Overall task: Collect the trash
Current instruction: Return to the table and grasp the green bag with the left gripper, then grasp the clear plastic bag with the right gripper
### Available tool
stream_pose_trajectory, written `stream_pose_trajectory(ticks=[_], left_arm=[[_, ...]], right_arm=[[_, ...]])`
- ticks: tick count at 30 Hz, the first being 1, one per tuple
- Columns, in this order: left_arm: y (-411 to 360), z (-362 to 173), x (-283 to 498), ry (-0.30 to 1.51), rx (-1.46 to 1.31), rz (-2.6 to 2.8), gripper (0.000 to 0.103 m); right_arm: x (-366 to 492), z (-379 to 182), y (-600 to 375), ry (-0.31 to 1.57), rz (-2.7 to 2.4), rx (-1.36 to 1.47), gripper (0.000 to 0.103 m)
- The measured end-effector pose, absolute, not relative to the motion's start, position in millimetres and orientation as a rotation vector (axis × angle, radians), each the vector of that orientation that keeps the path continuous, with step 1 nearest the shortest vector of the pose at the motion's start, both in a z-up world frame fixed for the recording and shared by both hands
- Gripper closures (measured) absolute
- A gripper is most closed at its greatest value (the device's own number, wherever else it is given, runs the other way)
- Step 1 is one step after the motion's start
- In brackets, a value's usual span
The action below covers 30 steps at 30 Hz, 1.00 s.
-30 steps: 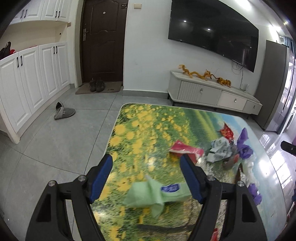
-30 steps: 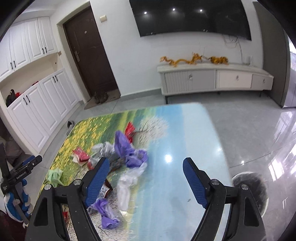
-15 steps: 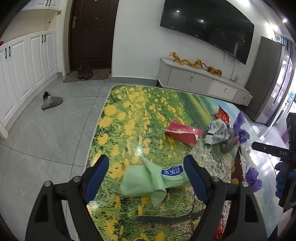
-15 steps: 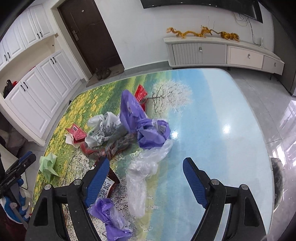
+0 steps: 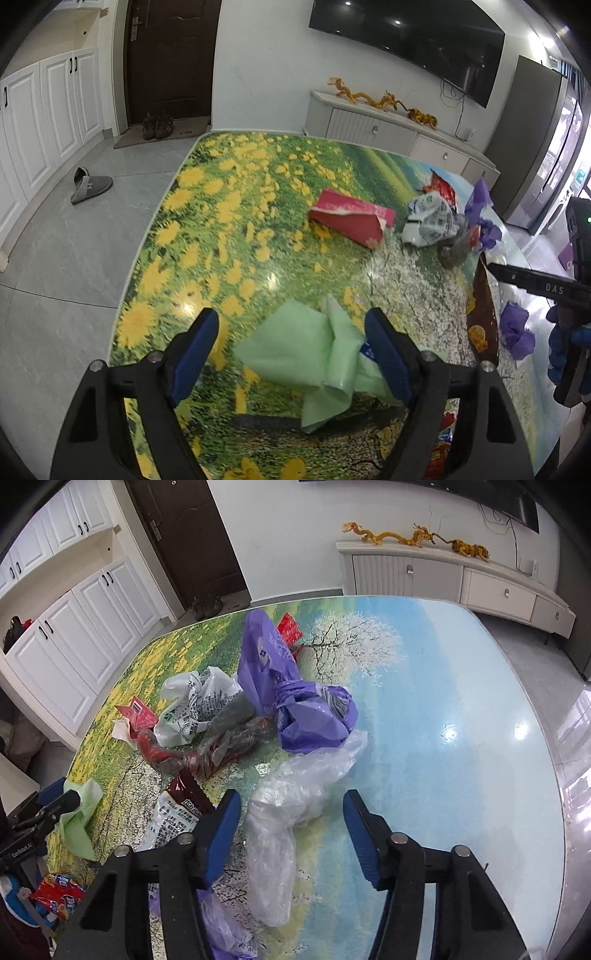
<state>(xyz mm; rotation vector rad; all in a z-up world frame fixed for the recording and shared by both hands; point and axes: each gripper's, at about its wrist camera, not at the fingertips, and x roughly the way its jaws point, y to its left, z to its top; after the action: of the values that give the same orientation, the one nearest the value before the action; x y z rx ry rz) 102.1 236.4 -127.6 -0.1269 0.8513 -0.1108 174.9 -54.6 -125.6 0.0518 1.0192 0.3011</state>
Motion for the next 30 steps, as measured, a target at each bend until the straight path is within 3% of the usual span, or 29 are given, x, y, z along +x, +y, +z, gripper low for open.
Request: stream_pose_trajectory(ticks=[3, 8, 11, 23, 30], left_arm=[[233.1, -127.2, 99.5, 0.852, -0.144, -0.127, 0.04], [228.7, -127.0, 98.1, 0.876, -0.172, -0.156, 0.068], [225.7, -124.0, 96.3, 0.876, -0.182, -0.164, 0.079], [207.3, -60.9, 103.7, 0.765, -0.152, -0.136, 0.082], [123.7, -13.6, 128.4, 0.701, -0.098, -0.273, 0.082]], right_arm=[[174.3, -125.8, -56.9, 1.012, 0.304, 0.045, 0.066], [170.7, -126.0, -66.7, 1.002, 0.308, 0.075, 0.07], [166.6, -124.9, -73.3, 0.996, 0.314, 0.09, 0.07], [143.3, -96.6, -117.0, 0.908, 0.327, 0.171, 0.071], [131.2, -74.4, -180.8, 0.834, 0.271, 0.237, 0.071]])
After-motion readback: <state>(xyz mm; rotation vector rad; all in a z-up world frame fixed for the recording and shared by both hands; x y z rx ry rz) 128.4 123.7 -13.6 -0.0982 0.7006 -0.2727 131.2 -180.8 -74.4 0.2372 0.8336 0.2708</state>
